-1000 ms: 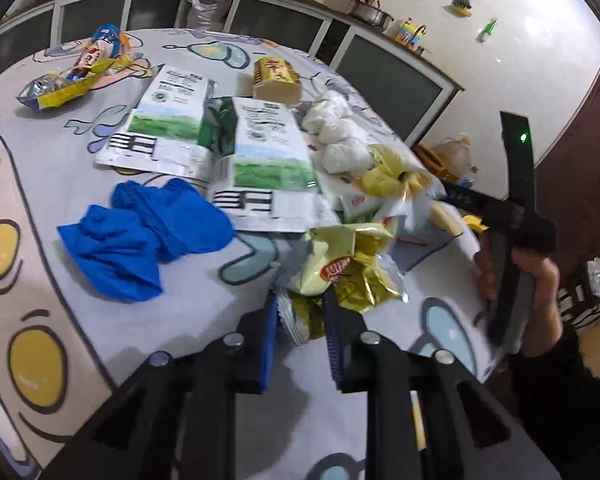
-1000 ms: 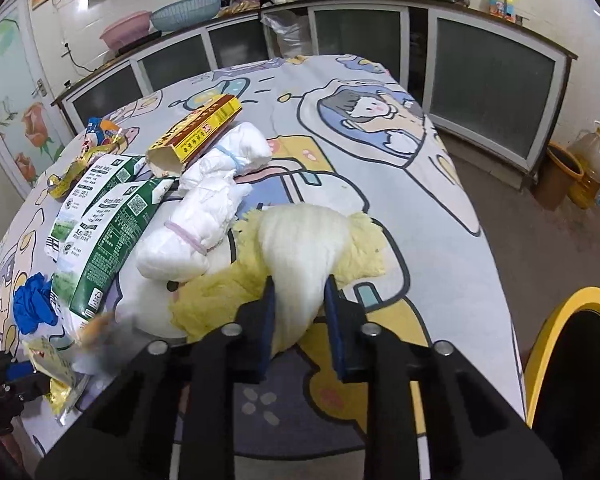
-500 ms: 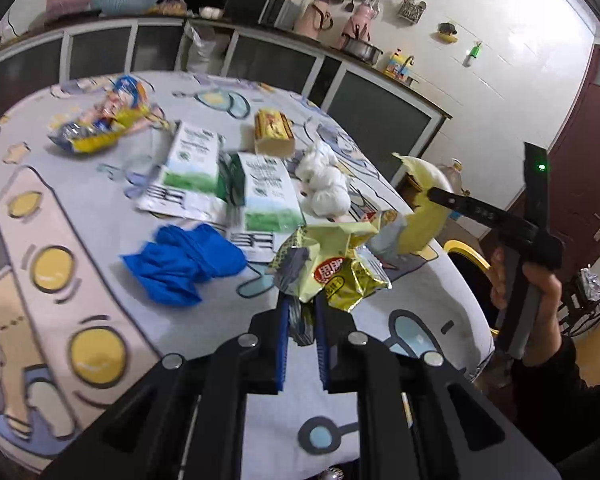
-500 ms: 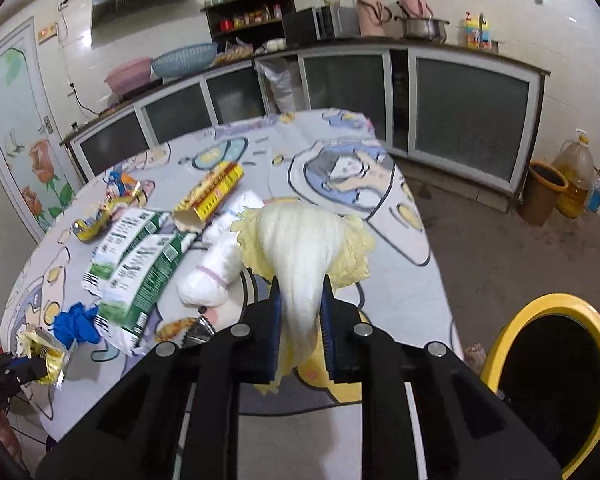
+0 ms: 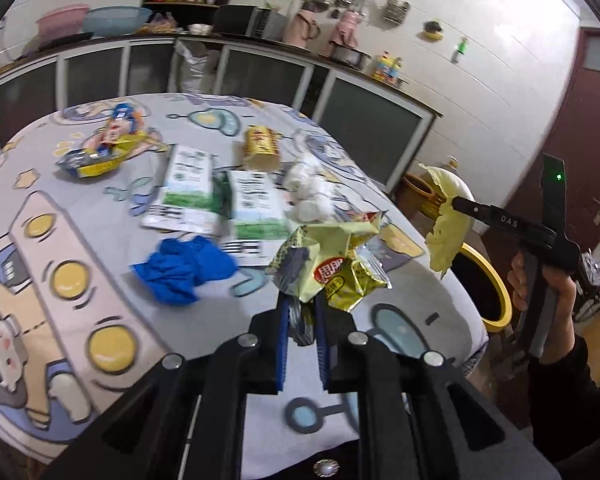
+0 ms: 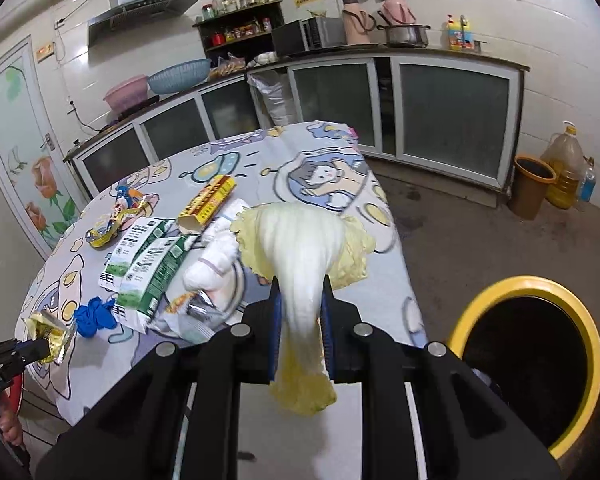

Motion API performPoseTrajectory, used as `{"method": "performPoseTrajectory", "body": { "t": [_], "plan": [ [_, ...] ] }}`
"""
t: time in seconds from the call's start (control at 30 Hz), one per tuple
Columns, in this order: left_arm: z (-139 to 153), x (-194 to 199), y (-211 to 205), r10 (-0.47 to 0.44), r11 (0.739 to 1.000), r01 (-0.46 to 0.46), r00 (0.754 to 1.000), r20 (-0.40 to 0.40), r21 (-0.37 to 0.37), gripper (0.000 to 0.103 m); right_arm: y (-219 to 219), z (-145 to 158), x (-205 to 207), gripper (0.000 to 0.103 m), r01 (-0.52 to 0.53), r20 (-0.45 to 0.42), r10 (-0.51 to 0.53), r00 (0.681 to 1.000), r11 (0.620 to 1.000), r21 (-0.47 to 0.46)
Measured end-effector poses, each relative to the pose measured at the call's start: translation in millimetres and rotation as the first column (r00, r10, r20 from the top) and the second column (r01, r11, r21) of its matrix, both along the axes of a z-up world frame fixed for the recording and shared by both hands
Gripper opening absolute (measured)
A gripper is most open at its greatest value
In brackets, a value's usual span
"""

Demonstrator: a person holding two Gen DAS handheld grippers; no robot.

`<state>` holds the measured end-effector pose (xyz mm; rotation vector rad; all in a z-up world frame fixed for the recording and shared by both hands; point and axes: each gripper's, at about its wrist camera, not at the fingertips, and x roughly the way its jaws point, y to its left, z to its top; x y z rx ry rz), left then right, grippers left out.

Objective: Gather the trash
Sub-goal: 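Carry the bag and wrapper over the bin and release both inside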

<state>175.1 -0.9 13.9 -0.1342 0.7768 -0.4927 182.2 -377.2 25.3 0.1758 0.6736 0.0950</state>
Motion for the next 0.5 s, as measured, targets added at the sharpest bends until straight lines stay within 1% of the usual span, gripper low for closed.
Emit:
{"method": "performPoseTrajectory", "body": {
  "t": [0.1, 0.23, 0.5],
  "plan": [
    [3, 8, -24, -0.051, 0.999, 0.051, 0.999, 0.007, 0.008, 0.011, -20, 4, -11, 0.017, 0.036, 0.0, -0.036, 0.999, 0.999, -0.014],
    [13, 22, -67, -0.138, 0.99, 0.138, 0.99, 0.029, 0.018, 0.011, -53, 13, -25, 0.017, 0.099, 0.015, -0.099, 0.995, 0.994, -0.035],
    [27, 44, -157, -0.285, 0.959, 0.283, 0.957, 0.061, 0.033, 0.011, -121, 29, -52, 0.017, 0.24, 0.053, -0.237, 0.97, 0.969, -0.055]
  ]
}}
